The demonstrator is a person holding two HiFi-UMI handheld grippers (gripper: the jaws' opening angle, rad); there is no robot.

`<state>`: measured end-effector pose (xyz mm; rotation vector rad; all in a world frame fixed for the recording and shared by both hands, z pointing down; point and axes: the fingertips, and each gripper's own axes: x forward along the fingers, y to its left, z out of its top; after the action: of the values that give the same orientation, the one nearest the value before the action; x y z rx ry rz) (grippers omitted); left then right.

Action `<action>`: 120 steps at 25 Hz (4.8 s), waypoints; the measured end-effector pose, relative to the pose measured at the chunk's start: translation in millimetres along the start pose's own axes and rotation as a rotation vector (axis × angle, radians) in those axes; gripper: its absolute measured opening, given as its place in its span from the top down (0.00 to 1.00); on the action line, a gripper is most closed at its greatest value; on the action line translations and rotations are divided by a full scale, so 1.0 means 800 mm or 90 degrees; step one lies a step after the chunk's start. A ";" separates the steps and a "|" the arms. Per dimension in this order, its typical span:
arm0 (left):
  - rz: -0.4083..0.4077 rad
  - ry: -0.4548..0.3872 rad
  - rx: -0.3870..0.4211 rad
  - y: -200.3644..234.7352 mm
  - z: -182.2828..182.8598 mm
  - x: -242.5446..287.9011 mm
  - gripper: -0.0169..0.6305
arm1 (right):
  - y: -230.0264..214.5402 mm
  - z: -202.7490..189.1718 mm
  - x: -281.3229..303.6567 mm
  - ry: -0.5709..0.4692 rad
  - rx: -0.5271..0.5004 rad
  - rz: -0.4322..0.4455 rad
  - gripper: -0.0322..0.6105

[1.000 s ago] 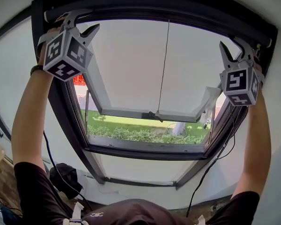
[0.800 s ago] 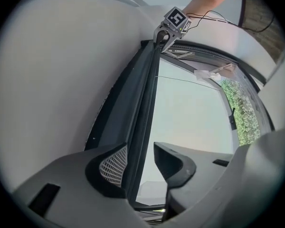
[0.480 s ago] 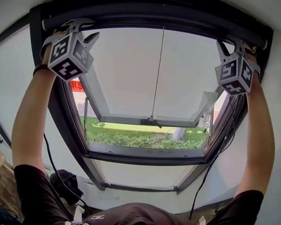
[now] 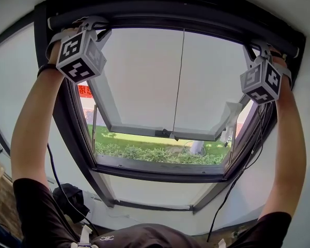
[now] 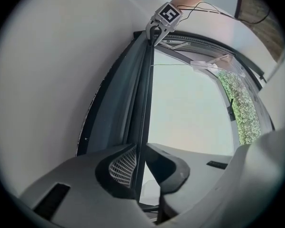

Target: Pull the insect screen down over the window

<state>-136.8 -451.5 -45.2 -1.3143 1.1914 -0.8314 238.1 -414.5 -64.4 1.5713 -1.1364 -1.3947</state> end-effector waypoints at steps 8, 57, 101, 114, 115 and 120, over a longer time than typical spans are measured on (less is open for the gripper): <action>0.010 0.001 0.017 0.002 -0.001 0.000 0.92 | 0.002 -0.001 0.000 0.009 -0.021 -0.005 0.89; -0.225 0.008 0.039 -0.331 -0.034 -0.069 0.94 | 0.320 -0.059 -0.116 0.069 -0.068 0.286 0.91; -0.452 0.034 -0.025 -0.568 -0.065 -0.122 0.94 | 0.545 -0.085 -0.206 0.128 -0.058 0.517 0.91; -0.489 0.055 -0.048 -0.624 -0.075 -0.131 0.94 | 0.604 -0.099 -0.227 0.155 -0.079 0.555 0.91; -0.498 0.059 -0.047 -0.636 -0.076 -0.133 0.94 | 0.615 -0.102 -0.232 0.158 -0.083 0.563 0.91; -0.527 0.075 -0.049 -0.676 -0.080 -0.138 0.94 | 0.653 -0.111 -0.243 0.170 -0.091 0.569 0.91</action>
<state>-132.9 -434.3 510.6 -1.8745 0.7428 -1.4697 248.2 -410.6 499.7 0.9027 -1.2951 -0.6271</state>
